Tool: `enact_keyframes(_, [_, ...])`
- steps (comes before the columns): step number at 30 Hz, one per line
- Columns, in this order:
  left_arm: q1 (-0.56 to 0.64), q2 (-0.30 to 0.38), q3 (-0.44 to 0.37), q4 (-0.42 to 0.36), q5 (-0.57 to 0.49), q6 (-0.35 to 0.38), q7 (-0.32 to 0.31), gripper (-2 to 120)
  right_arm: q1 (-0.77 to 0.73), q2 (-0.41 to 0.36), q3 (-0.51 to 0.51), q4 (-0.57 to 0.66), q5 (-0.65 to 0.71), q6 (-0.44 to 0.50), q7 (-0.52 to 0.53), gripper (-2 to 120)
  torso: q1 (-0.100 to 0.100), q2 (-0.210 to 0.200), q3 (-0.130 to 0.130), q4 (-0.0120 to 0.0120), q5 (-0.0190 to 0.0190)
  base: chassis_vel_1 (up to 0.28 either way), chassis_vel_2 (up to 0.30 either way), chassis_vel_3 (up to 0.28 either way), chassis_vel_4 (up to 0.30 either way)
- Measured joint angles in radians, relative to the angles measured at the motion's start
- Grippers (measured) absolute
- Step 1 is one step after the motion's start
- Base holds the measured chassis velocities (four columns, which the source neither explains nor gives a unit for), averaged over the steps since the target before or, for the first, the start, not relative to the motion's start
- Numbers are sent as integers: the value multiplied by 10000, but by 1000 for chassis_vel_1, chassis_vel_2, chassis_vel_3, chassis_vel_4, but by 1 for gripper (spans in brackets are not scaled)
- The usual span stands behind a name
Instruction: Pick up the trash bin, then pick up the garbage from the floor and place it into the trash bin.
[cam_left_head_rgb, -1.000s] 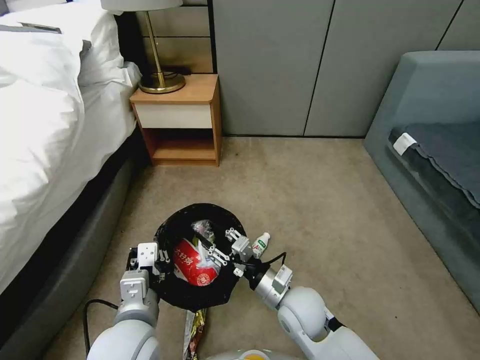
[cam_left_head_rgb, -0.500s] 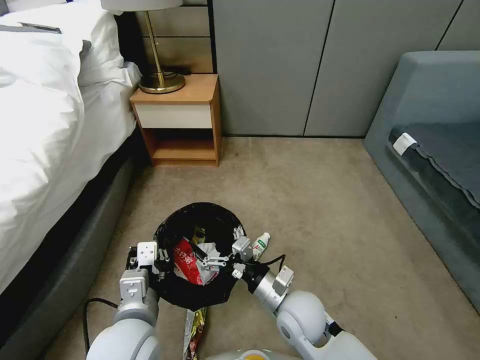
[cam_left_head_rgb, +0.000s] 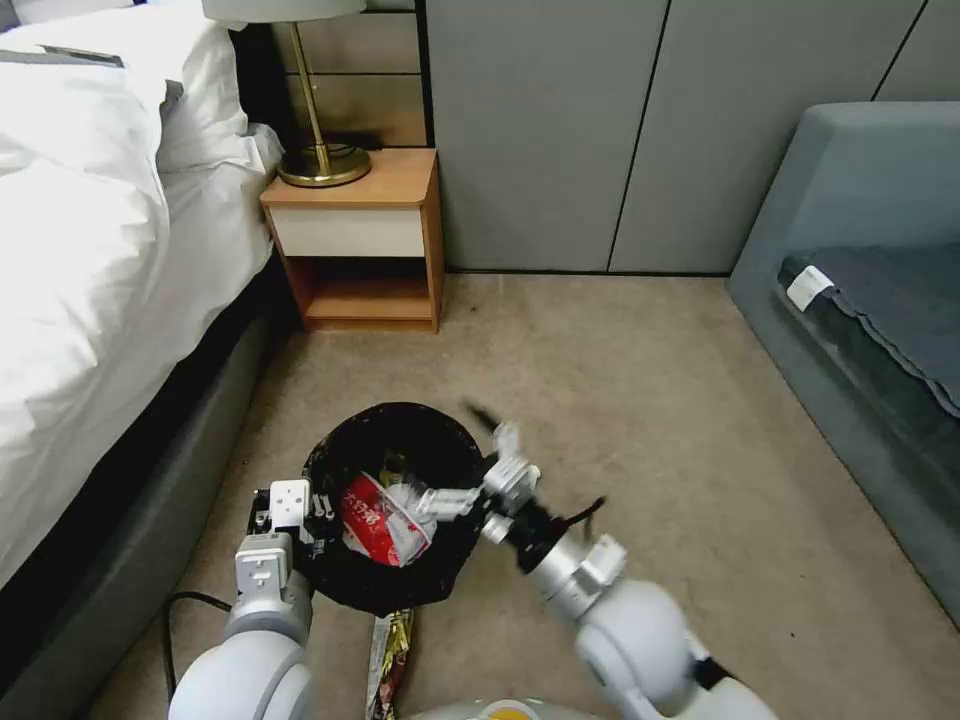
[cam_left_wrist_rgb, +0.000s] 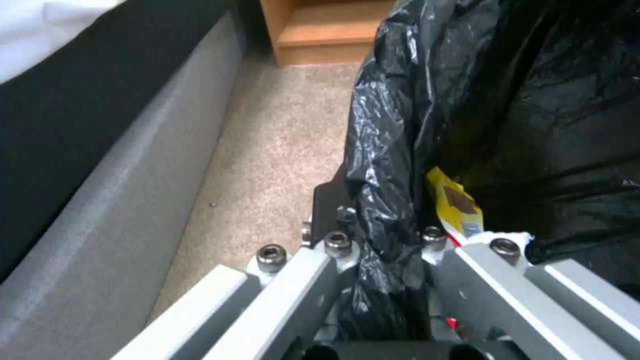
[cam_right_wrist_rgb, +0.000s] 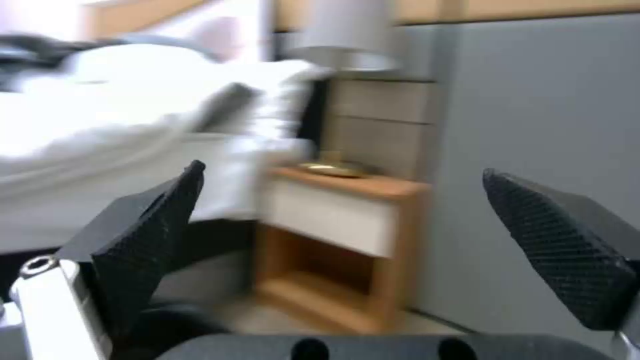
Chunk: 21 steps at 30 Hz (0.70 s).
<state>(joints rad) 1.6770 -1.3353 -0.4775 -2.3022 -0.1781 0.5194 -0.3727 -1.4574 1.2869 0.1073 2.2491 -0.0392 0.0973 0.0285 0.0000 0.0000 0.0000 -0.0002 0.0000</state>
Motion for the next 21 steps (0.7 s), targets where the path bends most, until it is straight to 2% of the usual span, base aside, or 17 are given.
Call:
enact_keyframes(3, [-127, 9, -74, 114, -112, 0, 1, 0, -1401, 443, 540, 516, -885, -69, 1154, 100, 0, 0, 0, 0, -1, 0, 0, 0, 0])
enact_keyframes(9, [-122, -67, -180, 131, -169, -20, 1, 0, -2732, 842, 1018, 332, -1480, 524, 1685, 100, 0, 1, -1, 0, -1, 0, 0, 0, 0])
enact_keyframes(16, [-72, -103, -288, 11, -231, -38, -3, 0, -2870, 1035, 1145, -285, -1332, 787, 1749, 100, 0, 0, -1, 2, 0, 0, 0, 0, 0])
enact_keyframes(21, [0, -107, -300, -63, -250, -49, -7, 0, -2317, 1039, 1073, -535, -290, 60, 1869, 100, 0, 0, 0, 2, 0, 0, 0, 0, 0])
